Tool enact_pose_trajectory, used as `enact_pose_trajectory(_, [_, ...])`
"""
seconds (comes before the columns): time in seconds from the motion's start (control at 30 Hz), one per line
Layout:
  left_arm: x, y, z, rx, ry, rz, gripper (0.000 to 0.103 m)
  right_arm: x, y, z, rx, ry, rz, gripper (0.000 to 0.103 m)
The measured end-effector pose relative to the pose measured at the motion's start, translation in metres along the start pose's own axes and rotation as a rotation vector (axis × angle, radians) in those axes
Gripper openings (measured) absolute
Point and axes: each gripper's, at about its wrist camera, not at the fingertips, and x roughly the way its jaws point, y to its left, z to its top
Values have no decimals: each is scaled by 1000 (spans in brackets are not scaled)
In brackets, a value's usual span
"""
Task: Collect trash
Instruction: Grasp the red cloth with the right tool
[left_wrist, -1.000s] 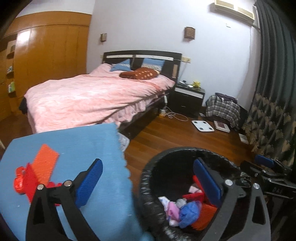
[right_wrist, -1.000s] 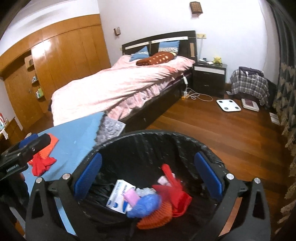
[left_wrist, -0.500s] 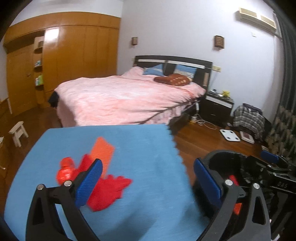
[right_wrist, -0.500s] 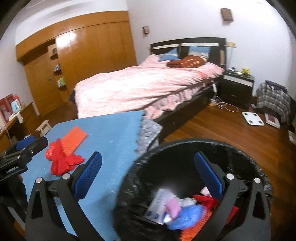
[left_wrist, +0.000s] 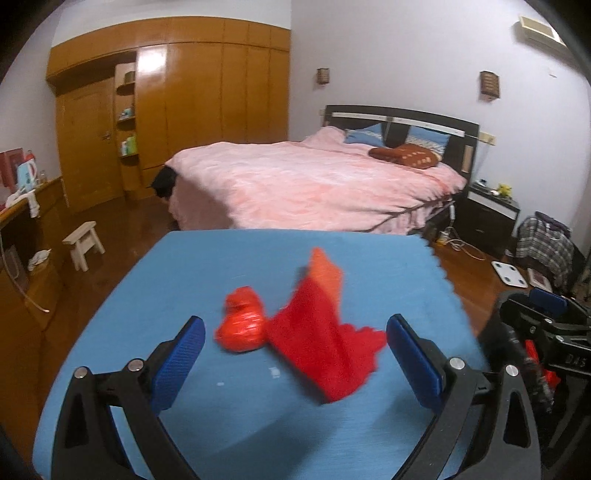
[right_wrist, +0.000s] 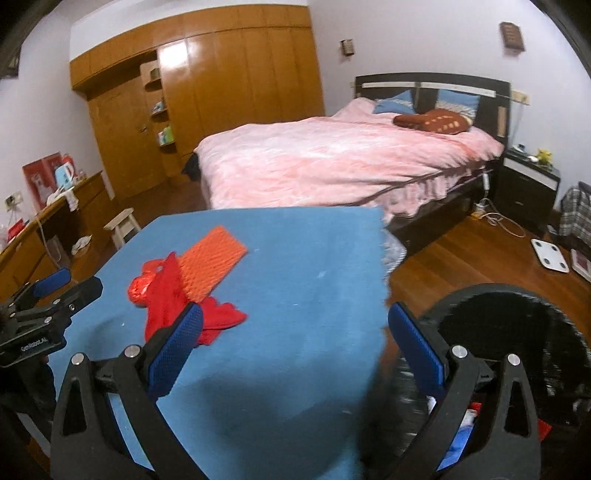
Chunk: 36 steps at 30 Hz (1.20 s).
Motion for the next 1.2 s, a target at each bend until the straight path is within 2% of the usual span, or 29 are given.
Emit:
enact_pose_trajectory(0.2, [10,36,-16,-33,21,59,97,33,38,2,-40,29,59,97])
enact_pose_trajectory(0.47, [18,65,-24,-55,33,95,97,79,90,-2,-116,97,145,97])
enact_pose_trajectory(0.83, [28,82,-32,-85,51,100,97,116,114,-16,-144,185,170,96])
enact_pose_trajectory(0.9, [30,84,-33,-92,54,99,97,118,116,-16,-145,195,175,85])
enact_pose_trajectory(0.93, [31,85,-34,-96,56,99,97,120,116,-17,-147,207,183,76])
enact_pose_trajectory(1.0, [32,86,-36,-101,59,99,97,121,116,-20,-147,228,198,70])
enact_pose_trajectory(1.03, [32,87,-37,-103,60,99,97,121,117,-20,-148,232,205,63])
enact_pose_trajectory(1.1, [33,88,-37,-105,61,101,97,120,118,-22,-153,240,223,49])
enact_pose_trajectory(1.17, [34,88,-38,-108,66,101,97,119,120,-23,-165,251,241,26])
enact_pose_trajectory(1.2, [34,89,-38,-109,67,100,97,118,121,-23,-168,253,249,23])
